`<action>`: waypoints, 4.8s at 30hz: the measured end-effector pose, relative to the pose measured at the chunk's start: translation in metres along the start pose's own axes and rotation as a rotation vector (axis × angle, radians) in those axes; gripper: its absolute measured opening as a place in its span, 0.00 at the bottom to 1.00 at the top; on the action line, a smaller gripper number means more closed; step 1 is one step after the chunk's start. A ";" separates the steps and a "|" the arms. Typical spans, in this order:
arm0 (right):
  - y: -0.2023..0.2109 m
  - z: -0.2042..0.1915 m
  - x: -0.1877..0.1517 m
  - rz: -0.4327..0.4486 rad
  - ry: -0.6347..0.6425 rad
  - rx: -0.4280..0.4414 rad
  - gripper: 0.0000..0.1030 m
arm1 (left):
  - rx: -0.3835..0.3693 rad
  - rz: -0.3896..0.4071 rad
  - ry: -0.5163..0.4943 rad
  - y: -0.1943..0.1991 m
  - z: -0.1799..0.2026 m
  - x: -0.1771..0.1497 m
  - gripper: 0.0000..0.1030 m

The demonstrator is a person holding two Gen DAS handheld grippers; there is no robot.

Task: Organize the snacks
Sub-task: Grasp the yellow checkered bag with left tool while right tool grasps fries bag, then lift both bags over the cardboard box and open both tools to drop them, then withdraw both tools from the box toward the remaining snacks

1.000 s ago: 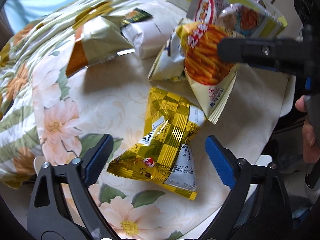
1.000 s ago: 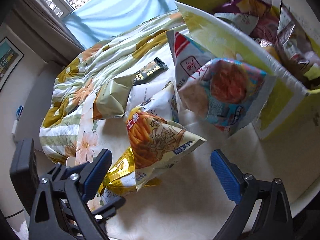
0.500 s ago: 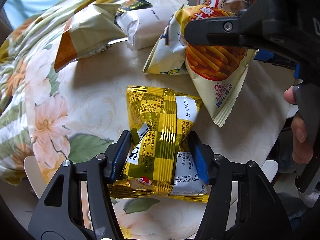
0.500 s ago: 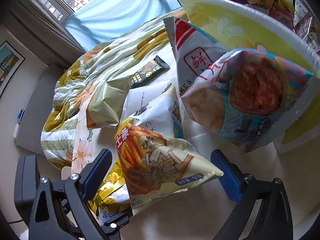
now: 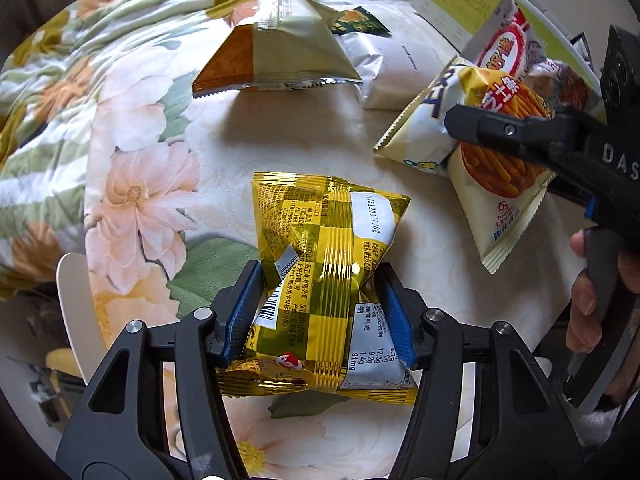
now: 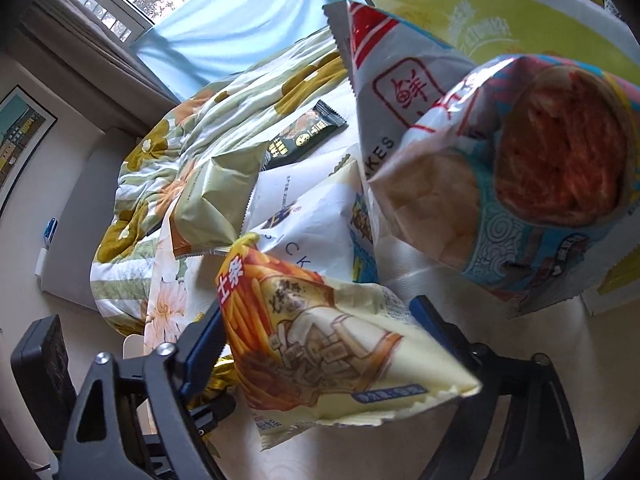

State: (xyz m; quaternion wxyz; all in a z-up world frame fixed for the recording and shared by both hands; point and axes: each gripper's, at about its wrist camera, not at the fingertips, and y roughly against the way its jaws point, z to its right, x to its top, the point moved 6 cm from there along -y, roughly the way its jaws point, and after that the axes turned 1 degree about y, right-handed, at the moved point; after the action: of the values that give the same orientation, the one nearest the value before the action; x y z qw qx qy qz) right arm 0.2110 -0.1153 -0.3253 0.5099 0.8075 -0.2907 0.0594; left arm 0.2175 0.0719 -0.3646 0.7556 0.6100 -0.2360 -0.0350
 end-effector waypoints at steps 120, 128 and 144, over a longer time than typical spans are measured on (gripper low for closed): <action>0.264 0.144 0.188 0.202 0.470 -0.064 0.99 | 0.125 0.341 0.293 0.152 0.240 0.130 0.99; 0.282 0.105 0.172 0.214 0.537 0.012 0.99 | 0.203 0.393 0.348 0.189 0.211 0.096 0.99; 0.231 0.000 0.115 0.202 0.568 0.039 0.99 | 0.204 0.381 0.403 0.208 0.084 0.058 0.99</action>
State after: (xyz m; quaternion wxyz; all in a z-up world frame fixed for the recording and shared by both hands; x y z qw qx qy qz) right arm 0.1829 -0.2342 -0.0981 0.5466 0.7352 -0.2142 0.3388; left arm 0.1863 0.0289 -0.1394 0.7148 0.6223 -0.1939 0.2532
